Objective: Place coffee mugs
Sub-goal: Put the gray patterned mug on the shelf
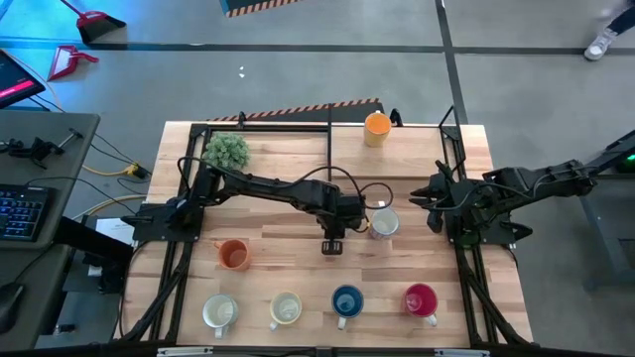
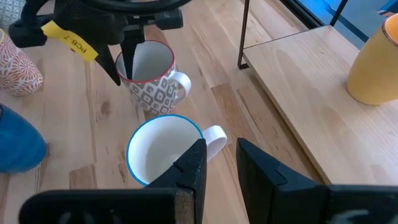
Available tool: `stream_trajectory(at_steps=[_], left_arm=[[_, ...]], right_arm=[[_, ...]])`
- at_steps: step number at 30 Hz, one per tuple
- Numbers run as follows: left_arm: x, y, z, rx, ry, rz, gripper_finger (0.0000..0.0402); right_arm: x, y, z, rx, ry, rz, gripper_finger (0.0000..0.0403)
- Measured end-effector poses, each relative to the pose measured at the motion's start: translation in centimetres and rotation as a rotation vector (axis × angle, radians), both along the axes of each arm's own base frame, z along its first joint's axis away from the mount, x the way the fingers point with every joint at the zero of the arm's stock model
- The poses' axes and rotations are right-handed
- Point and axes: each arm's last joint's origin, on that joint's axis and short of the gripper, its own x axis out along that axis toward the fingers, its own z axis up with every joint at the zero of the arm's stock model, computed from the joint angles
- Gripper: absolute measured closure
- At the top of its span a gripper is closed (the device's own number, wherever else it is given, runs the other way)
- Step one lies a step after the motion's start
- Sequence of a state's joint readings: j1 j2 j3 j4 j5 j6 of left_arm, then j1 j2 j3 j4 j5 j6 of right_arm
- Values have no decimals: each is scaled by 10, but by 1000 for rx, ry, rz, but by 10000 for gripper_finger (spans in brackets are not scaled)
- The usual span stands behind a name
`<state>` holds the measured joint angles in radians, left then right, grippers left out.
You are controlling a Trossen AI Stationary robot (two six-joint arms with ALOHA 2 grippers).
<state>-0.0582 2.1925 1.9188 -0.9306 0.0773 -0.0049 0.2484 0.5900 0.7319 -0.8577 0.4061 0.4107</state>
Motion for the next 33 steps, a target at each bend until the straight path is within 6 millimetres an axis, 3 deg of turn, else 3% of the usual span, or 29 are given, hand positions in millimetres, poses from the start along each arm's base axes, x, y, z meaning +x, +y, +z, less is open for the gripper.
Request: stream_trajectory(at_steps=[15, 22, 27, 33], left_arm=[[-4, 1, 37, 7, 30, 13, 345], [-20, 6, 56, 112, 154, 43, 345], [-35, 18, 68, 213, 265, 55, 345], [-66, 40, 111, 311, 231, 126, 346]], right_arm=[[3, 2, -2, 30, 26, 37, 336], [41, 13, -13, 40, 88, 84, 312], [75, 22, -15, -19, 4, 148, 294], [87, 25, -11, 14, -89, 151, 289]])
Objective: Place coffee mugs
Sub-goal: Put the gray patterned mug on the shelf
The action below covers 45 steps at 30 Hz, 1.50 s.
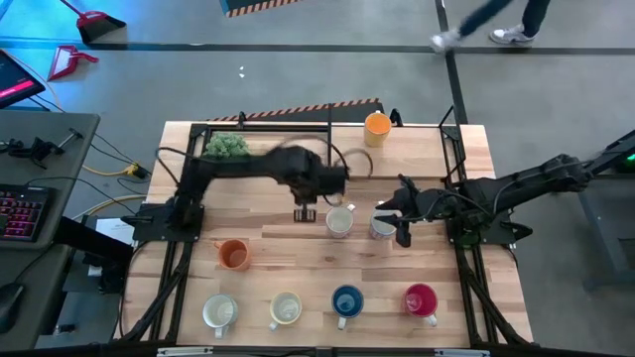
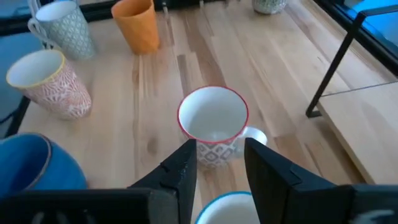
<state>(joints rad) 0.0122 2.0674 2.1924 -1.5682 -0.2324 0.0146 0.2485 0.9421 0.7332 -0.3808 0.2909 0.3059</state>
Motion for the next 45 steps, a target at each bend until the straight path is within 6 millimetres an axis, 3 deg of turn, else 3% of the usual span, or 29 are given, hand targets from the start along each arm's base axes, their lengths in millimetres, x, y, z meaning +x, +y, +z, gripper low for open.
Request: stream_trajectory(at_steps=[4, 10, 15, 19, 26, 31, 38, 45], left_arm=[[-35, 15, 48, 9, -129, 37, 346], [-96, 19, 109, 16, -328, 71, 346], [-143, 12, 136, 7, -436, 68, 346], [-174, 5, 120, -28, -444, 110, 346], [-213, -7, 46, -92, -617, 143, 346], [-223, -15, 8, -165, -810, 101, 346], [-221, -18, -17, -188, -926, 88, 346], [-218, -18, -21, -176, -937, 66, 346]], right_arm=[[6, 2, 8, 21, -6, 1, 289], [35, 9, 28, -41, -13, 28, 289], [57, 13, 40, -118, 21, 24, 289], [67, 12, 43, -104, 19, 21, 289], [78, 9, 35, -79, 25, 2, 289], [96, 9, 13, -34, 110, 8, 289], [132, 16, -10, -44, 311, 43, 289], [164, 24, -28, -41, 479, 81, 289]])
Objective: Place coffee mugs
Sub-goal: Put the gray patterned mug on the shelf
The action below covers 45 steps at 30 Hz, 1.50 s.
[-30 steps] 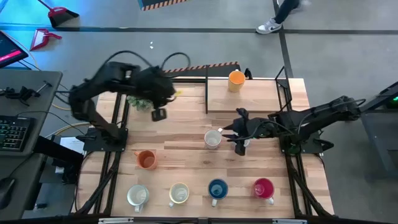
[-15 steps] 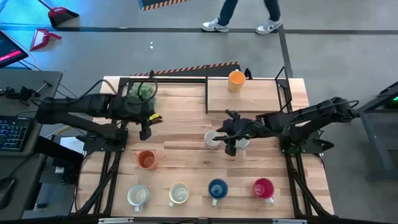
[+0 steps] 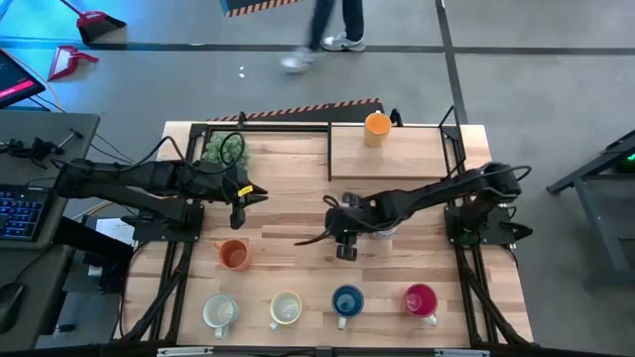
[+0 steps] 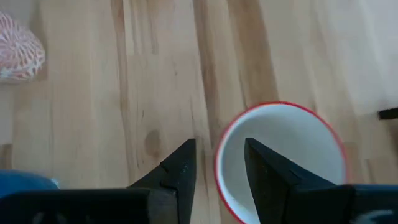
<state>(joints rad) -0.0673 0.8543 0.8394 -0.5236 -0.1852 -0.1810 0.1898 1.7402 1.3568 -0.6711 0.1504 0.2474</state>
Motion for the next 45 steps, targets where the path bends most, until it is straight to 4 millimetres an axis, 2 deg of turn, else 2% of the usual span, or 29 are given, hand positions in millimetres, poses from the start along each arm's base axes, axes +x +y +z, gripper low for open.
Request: stream_trajectory(at_steps=[4, 19, 28, 34, 39, 43, 45], left_arm=[[0, 0, 0, 18, 7, -11, 346], [-3, 0, -4, 43, 59, -38, 346], [-3, 0, -4, 41, 60, -36, 346], [-3, 0, -4, 40, 61, -36, 346], [-3, 0, -5, 28, 60, -29, 346], [-3, 0, -5, 20, 59, -23, 346], [-3, 0, -5, 20, 59, -23, 346]], right_arm=[[9, 2, -7, -16, 64, 12, 289], [11, 2, -23, -28, 128, -17, 289], [20, 3, -48, -57, 179, -26, 289], [23, 0, -57, -89, 194, -41, 293], [24, -4, -57, -102, 199, -24, 321], [24, -7, -57, -86, 204, -41, 382], [24, -8, -57, -108, 199, -31, 394]])
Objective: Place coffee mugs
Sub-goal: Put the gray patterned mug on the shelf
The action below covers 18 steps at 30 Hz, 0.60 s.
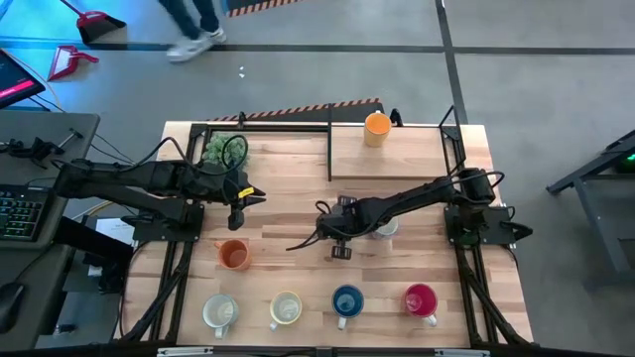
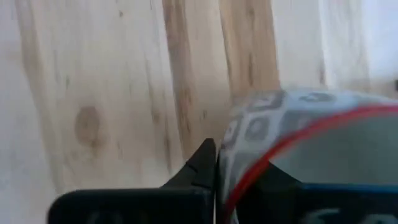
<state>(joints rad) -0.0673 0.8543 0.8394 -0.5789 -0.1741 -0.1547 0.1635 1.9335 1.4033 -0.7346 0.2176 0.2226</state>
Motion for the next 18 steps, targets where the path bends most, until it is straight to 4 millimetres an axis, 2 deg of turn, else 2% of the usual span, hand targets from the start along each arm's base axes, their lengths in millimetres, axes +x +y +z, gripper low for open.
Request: stream_trajectory(at_steps=[4, 7, 10, 14, 18], left_arm=[[0, 0, 0, 0, 0, 0, 346], [0, 0, 0, 0, 0, 0, 346], [0, 0, 0, 0, 2, 0, 346], [-1, 0, -1, 1, 11, 0, 346], [-2, 0, -3, 3, 40, 0, 346]], right_arm=[[0, 0, 2, 3, -3, 26, 400], [-3, 0, 14, 9, -36, 37, 400], [-9, -1, 38, 7, -76, 41, 401], [-22, -5, 86, -36, -130, 25, 401], [-40, -15, 116, -91, -52, 1, 402]])
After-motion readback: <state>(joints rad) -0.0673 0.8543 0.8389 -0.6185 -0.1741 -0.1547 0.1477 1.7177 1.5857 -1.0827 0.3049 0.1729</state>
